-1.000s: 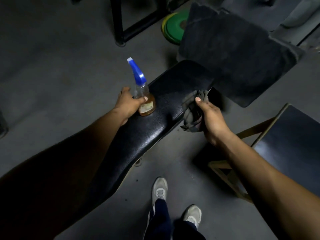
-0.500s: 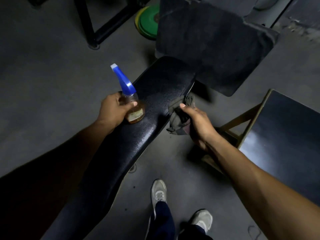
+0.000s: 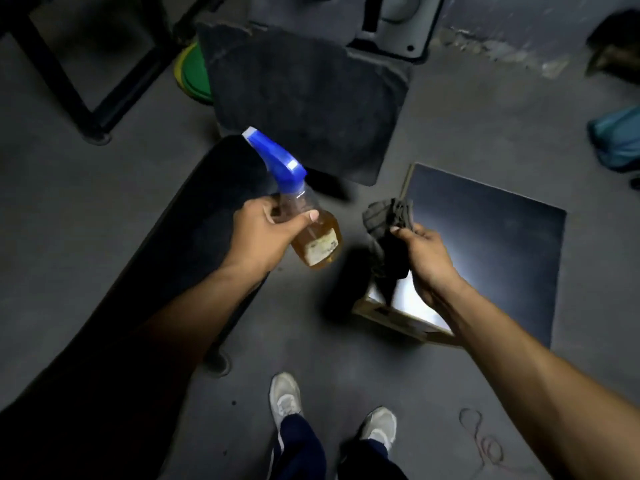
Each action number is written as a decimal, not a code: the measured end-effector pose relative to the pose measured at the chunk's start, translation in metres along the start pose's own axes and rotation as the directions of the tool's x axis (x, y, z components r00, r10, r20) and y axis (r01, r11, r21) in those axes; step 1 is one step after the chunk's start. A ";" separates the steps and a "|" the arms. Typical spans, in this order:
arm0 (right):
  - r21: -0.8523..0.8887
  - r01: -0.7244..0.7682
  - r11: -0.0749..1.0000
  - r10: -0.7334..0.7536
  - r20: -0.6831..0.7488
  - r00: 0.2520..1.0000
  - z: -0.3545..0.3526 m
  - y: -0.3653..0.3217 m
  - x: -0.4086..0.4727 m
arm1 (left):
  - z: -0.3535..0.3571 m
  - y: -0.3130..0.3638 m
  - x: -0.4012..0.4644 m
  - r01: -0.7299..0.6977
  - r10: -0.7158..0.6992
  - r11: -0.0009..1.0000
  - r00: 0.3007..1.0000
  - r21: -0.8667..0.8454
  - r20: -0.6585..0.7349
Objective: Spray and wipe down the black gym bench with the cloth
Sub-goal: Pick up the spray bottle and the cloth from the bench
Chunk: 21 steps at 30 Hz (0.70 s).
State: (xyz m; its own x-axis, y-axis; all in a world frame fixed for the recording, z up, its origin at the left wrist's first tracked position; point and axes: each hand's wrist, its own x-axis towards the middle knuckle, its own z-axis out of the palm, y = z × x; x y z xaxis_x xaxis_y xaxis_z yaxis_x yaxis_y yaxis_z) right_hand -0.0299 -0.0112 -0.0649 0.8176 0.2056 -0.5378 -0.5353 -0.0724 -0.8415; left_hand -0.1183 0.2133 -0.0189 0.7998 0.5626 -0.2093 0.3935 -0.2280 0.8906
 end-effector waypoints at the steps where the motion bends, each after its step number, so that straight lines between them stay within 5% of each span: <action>1: -0.037 0.029 0.999 -0.030 -0.043 0.999 -0.021 -0.006 0.001 | 0.016 0.015 -0.001 -0.032 0.032 0.999 0.999 0.007 0.028; 6: -0.372 0.067 0.926 -0.169 -0.247 0.954 -0.114 -0.015 0.004 | 0.097 0.072 -0.010 -0.153 0.147 0.987 0.981 0.042 0.125; 10: -0.778 0.113 0.618 -0.353 -0.146 0.924 -0.162 -0.009 0.004 | 0.146 0.091 -0.015 -0.170 0.162 0.985 0.969 0.028 0.185; 13: -0.918 0.129 0.376 -0.172 0.068 0.983 -0.179 0.012 -0.003 | 0.173 0.096 -0.023 -0.180 0.167 0.982 0.966 0.052 0.200; 15: -0.954 0.104 0.282 -0.064 0.089 0.994 -0.184 0.032 -0.012 | 0.184 0.094 -0.028 -0.193 0.172 0.977 0.962 0.086 0.210; 21: -0.954 0.146 0.262 -0.094 0.125 0.988 -0.198 0.053 -0.028 | 0.199 0.091 -0.035 -0.173 0.153 0.982 0.965 0.078 0.212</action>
State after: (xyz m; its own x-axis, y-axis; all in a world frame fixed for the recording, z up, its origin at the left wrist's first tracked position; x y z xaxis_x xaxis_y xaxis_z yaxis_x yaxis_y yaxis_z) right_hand -0.0387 -0.2140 -0.1047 0.8313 0.3318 -0.4460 0.1810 -0.9201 -0.3472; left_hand -0.0203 0.0143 -0.0105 0.9282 0.3397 -0.1516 0.2837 -0.3830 0.8791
